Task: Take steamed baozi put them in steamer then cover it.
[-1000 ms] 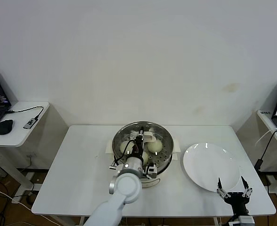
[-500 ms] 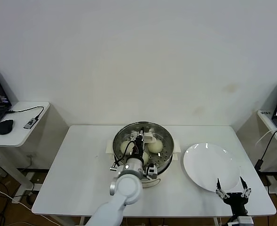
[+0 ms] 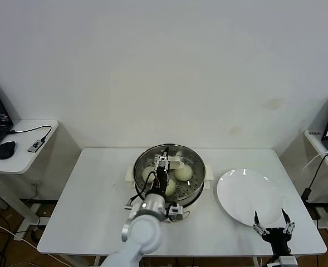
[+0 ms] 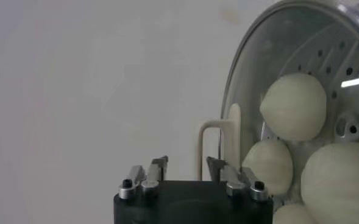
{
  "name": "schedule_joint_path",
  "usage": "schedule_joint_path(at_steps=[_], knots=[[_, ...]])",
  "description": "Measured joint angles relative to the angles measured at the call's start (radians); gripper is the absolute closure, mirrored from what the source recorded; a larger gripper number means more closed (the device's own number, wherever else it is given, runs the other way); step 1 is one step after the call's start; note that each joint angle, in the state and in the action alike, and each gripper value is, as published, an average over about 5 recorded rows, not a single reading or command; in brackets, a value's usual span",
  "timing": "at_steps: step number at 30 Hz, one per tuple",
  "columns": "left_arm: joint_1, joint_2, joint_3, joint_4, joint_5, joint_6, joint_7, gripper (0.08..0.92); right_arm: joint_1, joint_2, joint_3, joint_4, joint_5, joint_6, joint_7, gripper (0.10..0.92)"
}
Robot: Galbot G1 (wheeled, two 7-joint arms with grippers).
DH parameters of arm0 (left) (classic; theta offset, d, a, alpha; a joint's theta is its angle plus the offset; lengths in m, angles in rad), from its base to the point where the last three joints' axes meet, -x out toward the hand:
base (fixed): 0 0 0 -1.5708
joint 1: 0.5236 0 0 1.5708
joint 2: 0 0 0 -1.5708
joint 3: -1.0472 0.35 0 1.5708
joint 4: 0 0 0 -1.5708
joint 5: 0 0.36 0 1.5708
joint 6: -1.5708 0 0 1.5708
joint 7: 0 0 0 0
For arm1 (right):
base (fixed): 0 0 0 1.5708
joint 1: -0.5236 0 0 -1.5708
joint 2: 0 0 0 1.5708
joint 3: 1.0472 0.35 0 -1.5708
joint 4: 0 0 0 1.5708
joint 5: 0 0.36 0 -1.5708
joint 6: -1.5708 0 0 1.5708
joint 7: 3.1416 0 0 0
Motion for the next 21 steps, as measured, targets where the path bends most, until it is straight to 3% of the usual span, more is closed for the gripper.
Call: schedule_joint_path(at_steps=[6,13,21], knots=[[0.093,0.052,-0.031,-0.135,-0.054,-0.017,-0.040,0.186,-0.002,-0.002,-0.011,0.001,0.001,0.002,0.000,0.203],[0.282,0.140,-0.150,-0.282,-0.308,-0.110,-0.199,0.177,-0.011,-0.019,-0.031,0.008,0.046,0.024,-0.020,0.203],[0.513,0.177,-0.362,-0.284,-0.826,-0.336,-0.386,0.177,-0.047,-0.079,-0.065,0.038,0.168,0.042,-0.036,0.203]])
